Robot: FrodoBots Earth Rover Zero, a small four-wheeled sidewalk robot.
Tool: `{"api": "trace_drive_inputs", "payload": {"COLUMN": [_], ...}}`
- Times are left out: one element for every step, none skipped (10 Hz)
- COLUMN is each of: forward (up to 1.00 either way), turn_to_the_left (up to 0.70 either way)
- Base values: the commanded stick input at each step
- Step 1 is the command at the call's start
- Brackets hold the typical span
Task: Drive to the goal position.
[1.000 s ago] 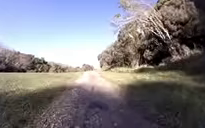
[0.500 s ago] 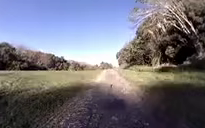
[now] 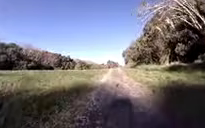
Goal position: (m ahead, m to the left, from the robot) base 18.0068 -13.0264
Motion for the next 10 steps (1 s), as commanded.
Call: {"api": "trace_drive_inputs", "payload": {"forward": [0.5,0.5,0.5,0.5,0.5,0.5,0.5,0.5,0.5,0.5], "turn_to_the_left": [0.0,0.0,0.0,0.0,-0.26,-0.42,-0.34,0.0,0.0,0.0]}}
